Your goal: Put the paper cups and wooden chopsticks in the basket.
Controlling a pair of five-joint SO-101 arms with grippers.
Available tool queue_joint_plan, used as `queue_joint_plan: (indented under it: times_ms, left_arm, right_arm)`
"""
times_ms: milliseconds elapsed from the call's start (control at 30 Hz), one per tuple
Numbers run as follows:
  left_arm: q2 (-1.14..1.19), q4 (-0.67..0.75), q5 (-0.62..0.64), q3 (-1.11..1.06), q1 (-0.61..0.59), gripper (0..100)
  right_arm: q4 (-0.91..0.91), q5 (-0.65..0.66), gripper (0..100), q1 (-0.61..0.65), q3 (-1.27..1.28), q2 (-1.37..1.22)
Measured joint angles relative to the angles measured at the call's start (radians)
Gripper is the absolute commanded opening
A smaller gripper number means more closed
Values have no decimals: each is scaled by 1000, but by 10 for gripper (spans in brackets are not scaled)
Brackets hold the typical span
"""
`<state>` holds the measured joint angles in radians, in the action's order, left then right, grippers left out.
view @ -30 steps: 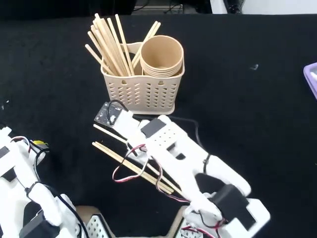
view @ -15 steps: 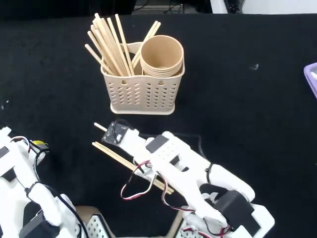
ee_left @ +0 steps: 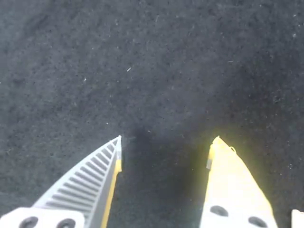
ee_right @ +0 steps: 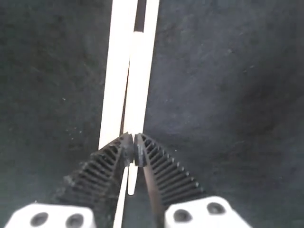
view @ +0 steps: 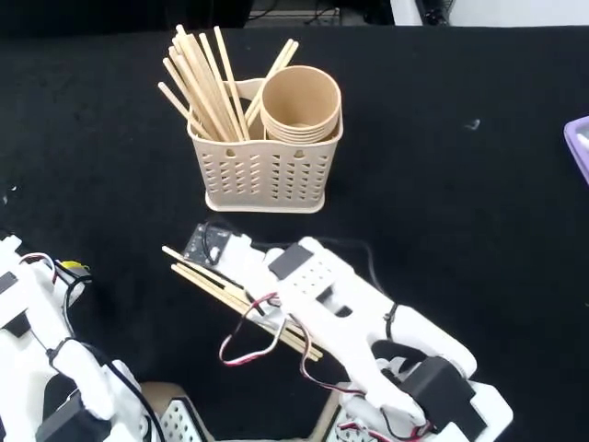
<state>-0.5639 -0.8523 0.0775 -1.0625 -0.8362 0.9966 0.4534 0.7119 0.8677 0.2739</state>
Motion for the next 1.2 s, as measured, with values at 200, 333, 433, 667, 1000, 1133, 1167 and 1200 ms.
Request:
queue_joint_plan:
  times_ms: [200,333,433,667,1000,1133,1167,1200]
  left_arm:
    - [0,0,0,0,0,285]
    - [0,0,0,0,0,285]
    - [0,0,0,0,0,285]
    - [0,0,0,0,0,285]
    - [0,0,0,0,0,285]
    - [0,0,0,0,0,285]
    - [0,0,0,0,0,285]
    - [0,0,0,0,0,285]
  right_arm:
    - [34,57,11,0,-95,0]
    - [-6,60,77,5,-97,-9]
    - [-46,25,183,5,-97,-63]
    - [-112,-3,138,3,-147,-276]
    - [11,-2,134,5,-216,-262]
    - [52,-2,134,5,-196,-138]
    - [54,-2,134,11,-180,-110]
    - [54,-3,134,18,-155,-91]
